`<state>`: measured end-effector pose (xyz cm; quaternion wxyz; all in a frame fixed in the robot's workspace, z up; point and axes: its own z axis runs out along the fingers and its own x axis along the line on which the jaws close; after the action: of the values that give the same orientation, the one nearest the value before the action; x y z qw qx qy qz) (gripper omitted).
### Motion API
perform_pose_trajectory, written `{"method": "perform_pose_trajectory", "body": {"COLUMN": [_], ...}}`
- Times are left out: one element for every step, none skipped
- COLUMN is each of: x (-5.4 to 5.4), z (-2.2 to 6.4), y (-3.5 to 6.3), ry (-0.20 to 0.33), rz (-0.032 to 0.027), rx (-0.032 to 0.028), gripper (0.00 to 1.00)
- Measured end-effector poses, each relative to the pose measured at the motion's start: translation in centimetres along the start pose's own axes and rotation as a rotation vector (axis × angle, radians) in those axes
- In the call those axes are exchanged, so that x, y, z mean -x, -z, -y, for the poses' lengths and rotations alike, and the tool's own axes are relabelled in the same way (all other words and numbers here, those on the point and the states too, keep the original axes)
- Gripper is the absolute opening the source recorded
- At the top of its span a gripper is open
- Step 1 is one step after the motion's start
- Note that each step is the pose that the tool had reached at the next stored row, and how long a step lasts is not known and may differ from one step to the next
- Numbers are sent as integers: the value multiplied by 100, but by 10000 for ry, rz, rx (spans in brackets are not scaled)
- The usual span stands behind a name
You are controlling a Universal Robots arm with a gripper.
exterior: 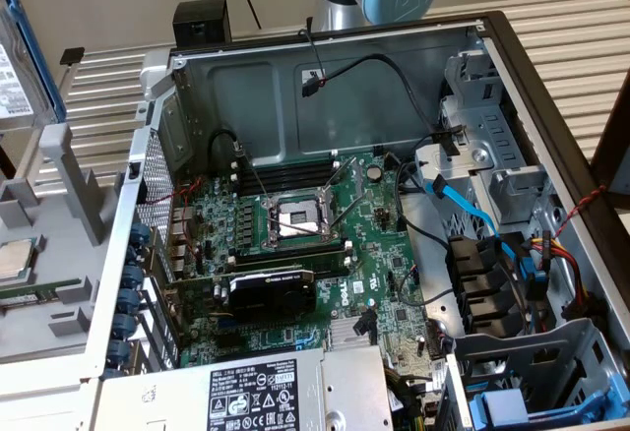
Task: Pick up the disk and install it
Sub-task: 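Pick up the disk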
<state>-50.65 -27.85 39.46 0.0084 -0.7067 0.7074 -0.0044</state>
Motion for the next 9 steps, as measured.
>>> {"method": "perform_pose_trajectory", "body": {"x": [0, 0, 0, 0, 0, 1, 1, 1, 1], "z": [16, 35, 55, 76, 98, 121, 142, 163, 184], "y": [27, 54, 81, 109, 137, 169, 207, 253, 297], "ry": [0, 0, 0, 0, 0, 0, 0, 0, 0], "rz": [5, 12, 20, 26, 32, 33, 34, 36, 37], "rx": [0, -1, 0, 0, -1, 0, 1, 0, 0], "gripper": [37, 37, 37, 37, 37, 37, 37, 37, 37]}}
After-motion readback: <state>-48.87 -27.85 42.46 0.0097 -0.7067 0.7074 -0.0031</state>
